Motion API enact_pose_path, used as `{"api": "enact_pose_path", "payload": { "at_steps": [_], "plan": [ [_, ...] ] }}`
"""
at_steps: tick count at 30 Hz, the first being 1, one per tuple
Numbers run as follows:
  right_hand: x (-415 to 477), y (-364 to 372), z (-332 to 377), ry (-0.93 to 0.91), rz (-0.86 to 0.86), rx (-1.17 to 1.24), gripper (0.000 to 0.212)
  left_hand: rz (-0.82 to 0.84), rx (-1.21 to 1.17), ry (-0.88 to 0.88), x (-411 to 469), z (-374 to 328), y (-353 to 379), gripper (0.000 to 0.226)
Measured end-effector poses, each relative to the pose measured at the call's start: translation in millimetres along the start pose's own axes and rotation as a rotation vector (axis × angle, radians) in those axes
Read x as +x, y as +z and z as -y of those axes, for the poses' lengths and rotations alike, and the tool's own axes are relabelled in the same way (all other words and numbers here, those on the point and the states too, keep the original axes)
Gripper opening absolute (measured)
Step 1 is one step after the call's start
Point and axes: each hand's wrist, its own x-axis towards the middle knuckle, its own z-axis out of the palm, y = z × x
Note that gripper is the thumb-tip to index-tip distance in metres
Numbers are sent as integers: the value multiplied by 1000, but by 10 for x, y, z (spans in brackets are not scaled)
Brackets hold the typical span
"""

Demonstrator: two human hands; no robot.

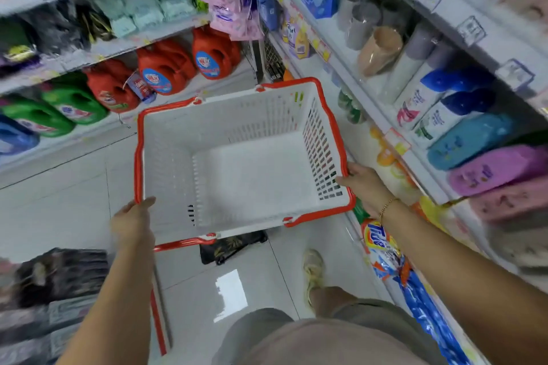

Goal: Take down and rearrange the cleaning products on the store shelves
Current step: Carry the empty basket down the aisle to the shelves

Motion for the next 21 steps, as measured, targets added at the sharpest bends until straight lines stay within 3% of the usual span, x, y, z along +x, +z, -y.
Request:
{"api": "enact_pose_path", "payload": {
  "at_steps": [4, 8, 12, 17, 21],
  "plan": [
    [453, -73, 373, 4, 107, -54, 48, -18, -17, -30, 203, -294, 391, 36],
    [865, -50, 649, 7, 81, -81, 50, -33, -61, -15, 337, -642, 761, 37],
    [1280, -2, 851, 45, 72, -102, 49, -12, -51, -35, 648, -1007, 1103, 20],
    [1820, 191, 920, 66, 13, -161, 48, 43, 8, 15, 1105, -1530, 1607, 40],
    [2316, 427, 979, 122, -32, -162, 46, 96, 74, 56, 1591, -2056, 2161, 20]
  ]
}}
